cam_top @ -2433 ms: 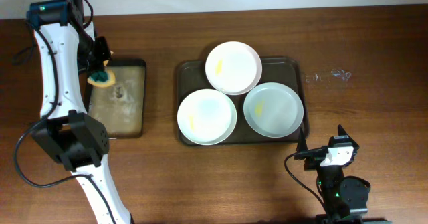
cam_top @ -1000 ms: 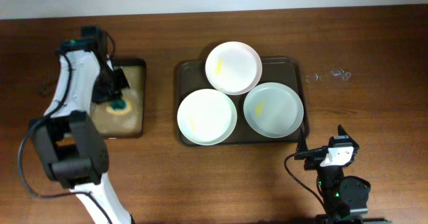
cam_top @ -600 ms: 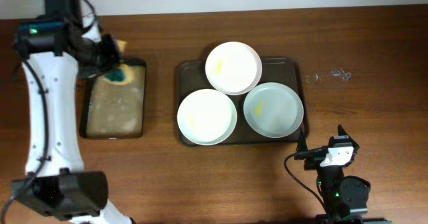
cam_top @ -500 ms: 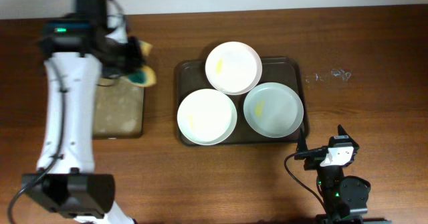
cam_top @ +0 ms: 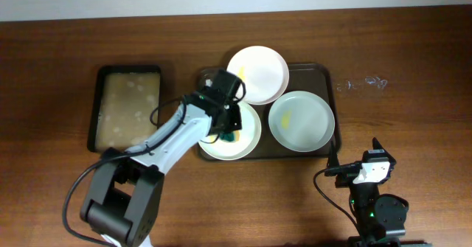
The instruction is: Clean dirty plates on tray and stack at the side
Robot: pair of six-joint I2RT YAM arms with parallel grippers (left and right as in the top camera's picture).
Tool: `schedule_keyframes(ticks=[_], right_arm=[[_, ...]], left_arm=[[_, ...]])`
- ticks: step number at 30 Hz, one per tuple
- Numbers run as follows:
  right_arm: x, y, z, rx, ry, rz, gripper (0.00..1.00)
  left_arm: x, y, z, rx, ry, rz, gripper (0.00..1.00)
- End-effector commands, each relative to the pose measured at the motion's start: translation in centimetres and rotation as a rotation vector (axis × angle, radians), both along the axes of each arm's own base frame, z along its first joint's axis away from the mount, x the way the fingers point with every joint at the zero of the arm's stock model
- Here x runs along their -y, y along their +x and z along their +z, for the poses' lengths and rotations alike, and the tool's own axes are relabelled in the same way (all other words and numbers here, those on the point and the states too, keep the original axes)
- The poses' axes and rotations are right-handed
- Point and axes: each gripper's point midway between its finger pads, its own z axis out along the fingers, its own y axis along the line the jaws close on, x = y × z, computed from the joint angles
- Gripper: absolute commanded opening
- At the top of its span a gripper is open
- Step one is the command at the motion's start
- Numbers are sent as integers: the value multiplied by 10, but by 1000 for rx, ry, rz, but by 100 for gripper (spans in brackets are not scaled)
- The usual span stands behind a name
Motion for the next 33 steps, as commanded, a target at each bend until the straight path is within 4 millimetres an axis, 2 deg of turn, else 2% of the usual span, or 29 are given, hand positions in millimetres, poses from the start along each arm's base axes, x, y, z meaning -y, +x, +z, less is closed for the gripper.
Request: schedule_keyframes(ticks=[1, 5, 11, 12, 13, 15, 17, 19, 21, 23, 26, 30, 33], right_arm=[[0, 0, -3, -5, -1, -5, 99], [0, 0, -3, -5, -1, -5, 98], [-2, 0, 0, 5, 4, 8, 98], [-12, 0, 6, 30, 24, 64, 98], [-34, -3, 13, 51, 87, 193, 98], [-60, -11, 19, 60, 129, 347, 99], [-91, -29, 49, 183, 100, 558, 98], [-106, -53, 94, 396, 24, 684, 98], [-99, -70, 140, 598, -27, 639, 98], [-73, -73, 188, 665, -3, 471, 98], [-56, -64, 220, 496, -29, 352, 98], [-47, -36, 231, 105, -26, 310, 98], [-50, 0, 239, -137, 34, 343, 98]], left_arm=[[-7, 7, -16, 55, 23, 66, 0], [-7, 8, -30, 44, 33, 66, 0], [-8, 6, -33, 32, 39, 65, 0], [-8, 5, -33, 30, 35, 64, 0], [-6, 4, -33, 23, 24, 60, 0], [-4, 2, -33, 11, 10, 54, 0], [-3, 1, -33, 6, 6, 52, 0], [-3, 0, -34, 3, 8, 52, 0], [-4, 0, -34, 1, 9, 52, 1], [-4, 0, -34, 1, 8, 52, 0], [-4, 0, -34, 1, 9, 52, 0], [-4, 0, -34, 1, 9, 52, 0], [-3, 0, -34, 1, 8, 52, 0]])
